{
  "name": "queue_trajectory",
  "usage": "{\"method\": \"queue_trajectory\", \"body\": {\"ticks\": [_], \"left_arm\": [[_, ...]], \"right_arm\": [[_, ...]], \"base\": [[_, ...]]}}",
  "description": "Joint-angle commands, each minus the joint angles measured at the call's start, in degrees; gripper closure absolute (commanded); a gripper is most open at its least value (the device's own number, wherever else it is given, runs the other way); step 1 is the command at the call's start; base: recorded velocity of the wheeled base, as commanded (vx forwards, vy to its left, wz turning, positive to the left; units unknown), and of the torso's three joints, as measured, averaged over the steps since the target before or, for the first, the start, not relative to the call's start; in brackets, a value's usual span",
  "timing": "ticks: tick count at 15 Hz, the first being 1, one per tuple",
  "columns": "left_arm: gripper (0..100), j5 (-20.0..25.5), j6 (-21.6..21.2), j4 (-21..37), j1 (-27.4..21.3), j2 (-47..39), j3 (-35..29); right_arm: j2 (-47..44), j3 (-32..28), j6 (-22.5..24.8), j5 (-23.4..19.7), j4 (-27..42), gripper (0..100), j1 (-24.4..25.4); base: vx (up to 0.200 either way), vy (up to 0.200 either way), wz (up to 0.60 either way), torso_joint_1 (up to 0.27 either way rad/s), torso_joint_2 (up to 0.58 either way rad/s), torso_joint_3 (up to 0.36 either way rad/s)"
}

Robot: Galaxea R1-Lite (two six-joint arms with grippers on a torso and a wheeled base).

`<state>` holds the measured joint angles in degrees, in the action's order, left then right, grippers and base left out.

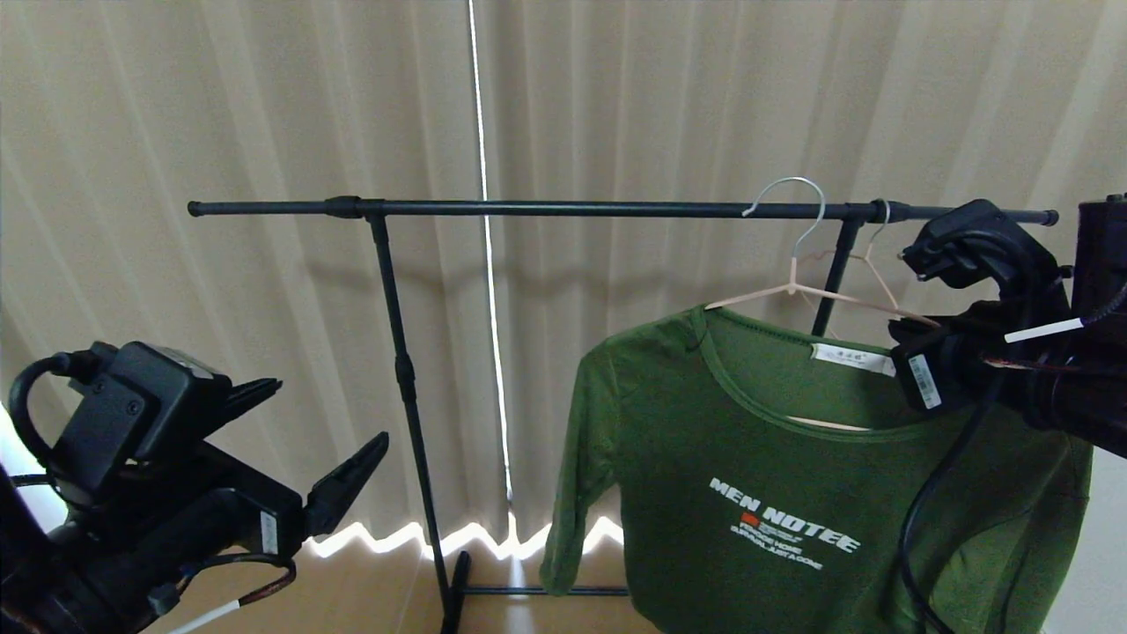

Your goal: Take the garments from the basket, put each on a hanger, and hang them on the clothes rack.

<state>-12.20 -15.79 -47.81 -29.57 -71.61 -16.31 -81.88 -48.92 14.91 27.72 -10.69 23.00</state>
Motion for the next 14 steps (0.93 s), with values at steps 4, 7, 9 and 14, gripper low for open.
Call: {"method": "queue_trajectory", "body": {"ticks": [4, 7, 9, 14], "left_arm": [[0, 0.1, 0.1, 0.3, 0.0, 2.8, 0.5], [0, 0.0, 0.2, 0.3, 0.0, 2.6, 0.6], [0, 0.0, 0.3, 0.3, 0.0, 2.4, 0.6], [0, 0.0, 0.4, 0.4, 0.5, 2.2, 0.6]], "right_arm": [[0.1, 0.3, -0.5, 0.0, -0.3, 100, -0.3], [0.1, 0.3, -0.7, 0.0, -0.5, 100, -0.3], [0.1, 0.3, -0.7, 0.0, -0.5, 100, -0.3], [0.0, 0.1, -0.8, 0.0, -0.6, 100, -0.2]], "base": [[0.000, 0.000, 0.00, 0.000, 0.00, 0.000], [0.133, 0.000, 0.00, 0.000, 0.00, 0.002], [0.200, 0.000, 0.00, -0.007, 0.00, 0.012], [0.200, 0.000, 0.00, 0.007, 0.00, 0.007]]}}
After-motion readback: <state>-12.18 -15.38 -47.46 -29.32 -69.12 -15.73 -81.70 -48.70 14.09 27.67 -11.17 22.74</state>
